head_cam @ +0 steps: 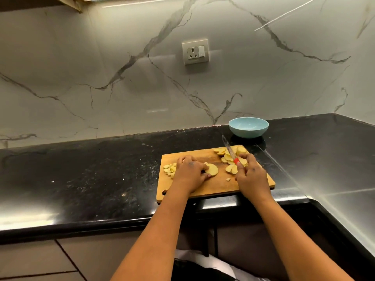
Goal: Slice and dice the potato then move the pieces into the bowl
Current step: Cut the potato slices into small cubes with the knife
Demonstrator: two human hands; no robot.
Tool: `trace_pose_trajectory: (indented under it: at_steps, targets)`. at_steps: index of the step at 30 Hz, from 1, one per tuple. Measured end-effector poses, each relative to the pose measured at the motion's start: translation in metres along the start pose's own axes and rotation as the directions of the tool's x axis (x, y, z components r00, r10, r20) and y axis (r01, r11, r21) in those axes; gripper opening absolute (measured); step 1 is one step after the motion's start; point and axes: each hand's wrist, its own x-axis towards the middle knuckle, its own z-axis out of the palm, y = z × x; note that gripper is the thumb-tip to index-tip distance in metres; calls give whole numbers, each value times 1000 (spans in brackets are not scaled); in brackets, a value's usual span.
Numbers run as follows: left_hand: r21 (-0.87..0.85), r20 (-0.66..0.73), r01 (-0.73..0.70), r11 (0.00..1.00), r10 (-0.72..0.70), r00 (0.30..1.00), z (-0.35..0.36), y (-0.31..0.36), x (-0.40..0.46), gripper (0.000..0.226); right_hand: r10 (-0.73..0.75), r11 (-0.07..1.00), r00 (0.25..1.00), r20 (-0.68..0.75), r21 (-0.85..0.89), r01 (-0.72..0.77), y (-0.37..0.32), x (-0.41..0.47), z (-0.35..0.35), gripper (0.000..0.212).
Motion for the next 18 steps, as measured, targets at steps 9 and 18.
trace_pose_trajectory:
  at_steps: [9,18]
  targets:
    - [-84,-120,28,996,-38,992,23,13,3,39,59,946,977,206,-325,11,-30,-8,-23,22]
    - [-127,-99,42,991,-55,994,24,11,2,37,120,849,952,281,-526,48,-54,3,-17,23]
